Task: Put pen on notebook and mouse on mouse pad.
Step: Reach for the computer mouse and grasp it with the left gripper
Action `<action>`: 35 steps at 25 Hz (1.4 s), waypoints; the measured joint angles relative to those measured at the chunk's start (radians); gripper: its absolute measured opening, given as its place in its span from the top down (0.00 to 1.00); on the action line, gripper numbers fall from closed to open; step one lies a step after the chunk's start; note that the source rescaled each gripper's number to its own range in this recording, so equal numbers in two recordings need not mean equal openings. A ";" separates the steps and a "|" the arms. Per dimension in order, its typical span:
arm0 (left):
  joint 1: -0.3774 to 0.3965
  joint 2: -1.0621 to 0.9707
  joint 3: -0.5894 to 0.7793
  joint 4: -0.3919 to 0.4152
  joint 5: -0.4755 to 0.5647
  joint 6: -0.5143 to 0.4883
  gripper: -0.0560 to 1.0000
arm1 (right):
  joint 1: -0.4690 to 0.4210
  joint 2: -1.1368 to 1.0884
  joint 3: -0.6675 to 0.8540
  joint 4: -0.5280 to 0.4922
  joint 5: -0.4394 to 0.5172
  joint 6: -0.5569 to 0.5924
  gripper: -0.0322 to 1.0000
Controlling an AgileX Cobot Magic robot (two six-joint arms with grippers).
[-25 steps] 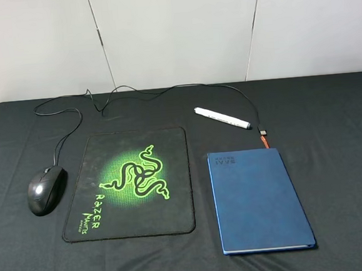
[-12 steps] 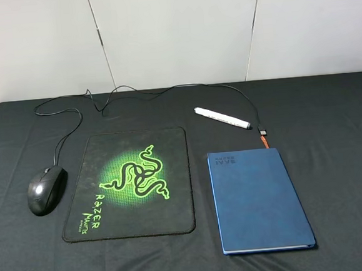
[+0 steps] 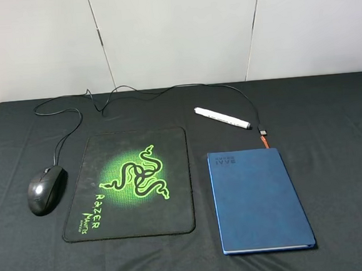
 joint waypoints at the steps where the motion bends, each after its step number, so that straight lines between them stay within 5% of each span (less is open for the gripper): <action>1: 0.000 0.024 -0.009 0.000 -0.002 0.000 0.05 | 0.000 0.000 0.000 0.000 0.000 0.000 0.00; 35: 0.000 0.904 -0.036 0.029 -0.272 -0.031 0.01 | 0.000 0.000 0.000 0.000 0.000 0.000 0.00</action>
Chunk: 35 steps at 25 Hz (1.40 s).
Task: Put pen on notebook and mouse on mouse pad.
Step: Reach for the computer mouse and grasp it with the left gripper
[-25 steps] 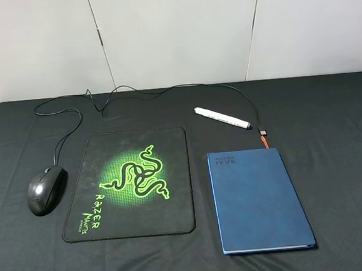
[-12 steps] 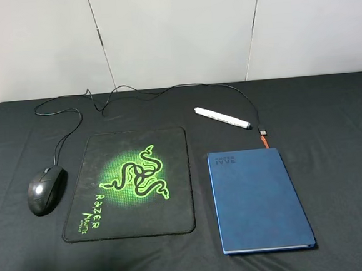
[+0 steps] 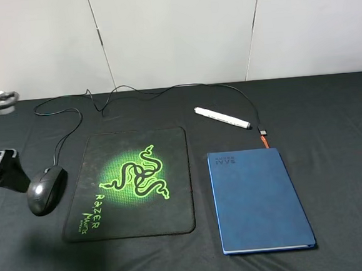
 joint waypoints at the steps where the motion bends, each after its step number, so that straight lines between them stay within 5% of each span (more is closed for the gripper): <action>1: 0.000 0.024 0.000 0.001 -0.020 -0.010 0.01 | 0.000 0.000 0.000 0.000 0.000 0.000 0.00; 19: 0.000 0.429 -0.094 -0.003 -0.216 -0.048 0.00 | 0.000 0.000 0.000 0.000 0.000 0.000 0.00; 35: 0.000 0.579 -0.106 -0.003 -0.364 -0.052 0.00 | 0.000 0.000 0.000 0.000 0.000 0.000 0.00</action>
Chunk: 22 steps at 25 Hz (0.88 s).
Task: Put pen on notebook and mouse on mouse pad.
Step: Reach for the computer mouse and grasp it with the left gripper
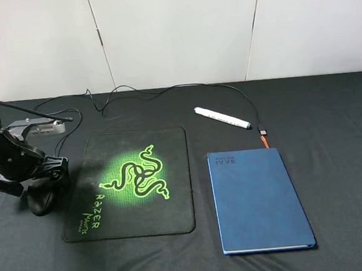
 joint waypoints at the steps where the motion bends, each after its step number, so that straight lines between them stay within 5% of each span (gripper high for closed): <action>1: 0.000 0.008 0.000 0.000 -0.005 0.000 0.00 | 0.000 0.000 0.000 0.000 0.000 0.000 0.00; 8: 0.000 0.017 -0.002 0.004 -0.007 0.000 0.01 | 0.000 0.000 0.000 0.000 0.000 0.000 0.00; 11: 0.000 0.017 -0.002 0.016 -0.006 0.000 0.09 | 0.000 0.000 0.000 0.000 0.000 0.000 0.00; 22: 0.000 0.019 -0.002 0.028 0.003 0.000 0.93 | 0.000 0.000 0.000 0.000 0.000 0.000 0.00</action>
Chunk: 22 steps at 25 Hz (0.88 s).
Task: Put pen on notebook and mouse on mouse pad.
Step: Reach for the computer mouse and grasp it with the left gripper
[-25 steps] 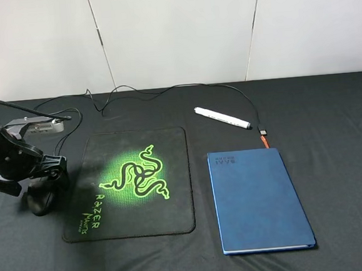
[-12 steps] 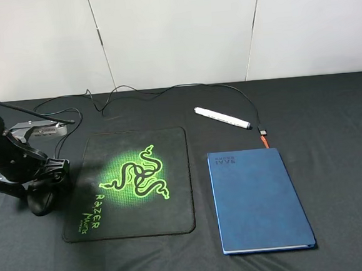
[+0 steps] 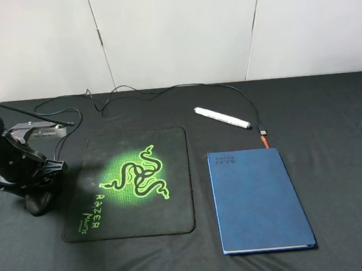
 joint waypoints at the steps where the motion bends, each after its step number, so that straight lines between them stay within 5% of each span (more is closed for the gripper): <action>1: 0.000 0.000 0.000 0.000 0.001 0.000 0.95 | 0.000 0.000 0.000 0.000 0.000 0.000 0.00; 12: 0.000 0.000 -0.004 0.000 0.020 0.000 0.95 | 0.000 0.000 0.000 0.000 0.000 0.000 0.00; 22: 0.000 -0.010 -0.133 -0.028 0.274 0.000 0.95 | 0.000 0.000 0.000 0.000 0.000 0.000 0.00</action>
